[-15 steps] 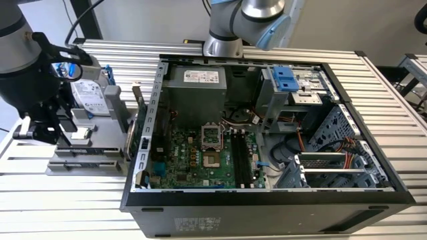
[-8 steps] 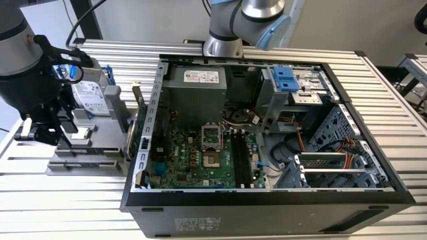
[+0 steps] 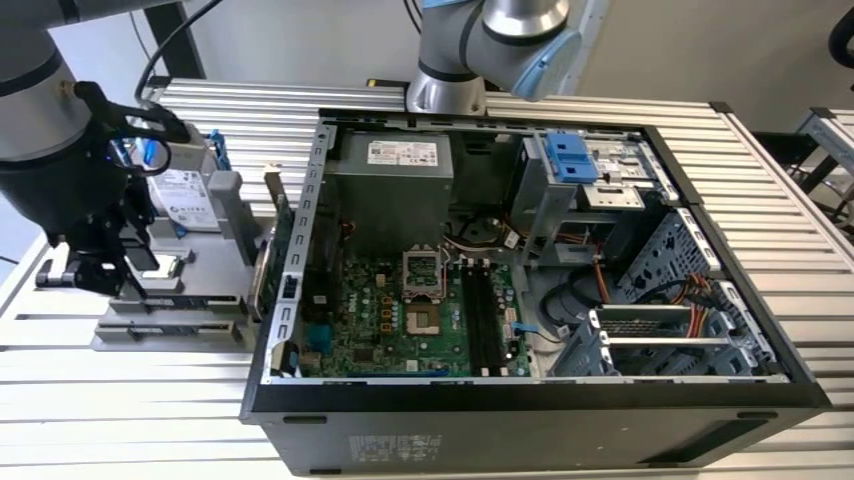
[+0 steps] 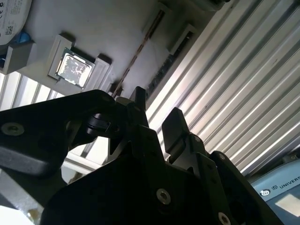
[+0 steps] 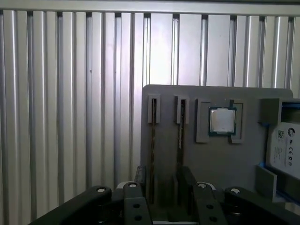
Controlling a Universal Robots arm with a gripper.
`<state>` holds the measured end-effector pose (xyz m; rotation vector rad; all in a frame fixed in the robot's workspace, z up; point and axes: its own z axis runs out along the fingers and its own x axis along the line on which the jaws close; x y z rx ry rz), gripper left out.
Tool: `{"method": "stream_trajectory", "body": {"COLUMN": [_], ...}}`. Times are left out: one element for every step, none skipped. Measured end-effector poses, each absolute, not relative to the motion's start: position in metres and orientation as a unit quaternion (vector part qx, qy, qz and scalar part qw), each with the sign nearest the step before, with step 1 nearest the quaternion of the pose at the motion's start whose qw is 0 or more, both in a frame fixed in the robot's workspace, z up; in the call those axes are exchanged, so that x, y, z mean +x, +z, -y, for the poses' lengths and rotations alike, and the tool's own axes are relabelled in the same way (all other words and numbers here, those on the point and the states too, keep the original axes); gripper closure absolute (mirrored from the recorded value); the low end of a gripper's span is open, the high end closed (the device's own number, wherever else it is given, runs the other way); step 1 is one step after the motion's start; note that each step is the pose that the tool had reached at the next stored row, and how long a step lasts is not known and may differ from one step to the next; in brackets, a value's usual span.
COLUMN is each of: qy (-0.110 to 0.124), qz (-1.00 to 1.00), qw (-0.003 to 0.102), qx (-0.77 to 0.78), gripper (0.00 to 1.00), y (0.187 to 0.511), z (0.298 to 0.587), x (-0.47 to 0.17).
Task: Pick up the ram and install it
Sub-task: 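Pick up the ram and move it above insertion slot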
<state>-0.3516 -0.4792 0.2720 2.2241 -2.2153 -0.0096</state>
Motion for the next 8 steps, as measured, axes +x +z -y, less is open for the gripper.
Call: {"method": "stream_trajectory", "body": {"qy": [-0.003, -0.003, -0.003, -0.003, -0.003, -0.003, -0.003, -0.003], "qz": [0.706, 0.706, 0.706, 0.706, 0.706, 0.706, 0.706, 0.706], "qw": [0.001, 0.001, 0.001, 0.001, 0.001, 0.001, 0.001, 0.001], "qx": [0.709, 0.708, 0.708, 0.708, 0.708, 0.708, 0.708, 0.708], "gripper": [0.0, 0.0, 0.0, 0.0, 0.0, 0.0, 0.0, 0.0], "y": [0.271, 0.269, 0.267, 0.266, 0.264, 0.262, 0.26, 0.259], "z": [0.479, 0.479, 0.479, 0.479, 0.479, 0.479, 0.479, 0.479], "x": [-0.352, -0.352, -0.352, -0.352, -0.352, -0.352, -0.352, -0.352]}}
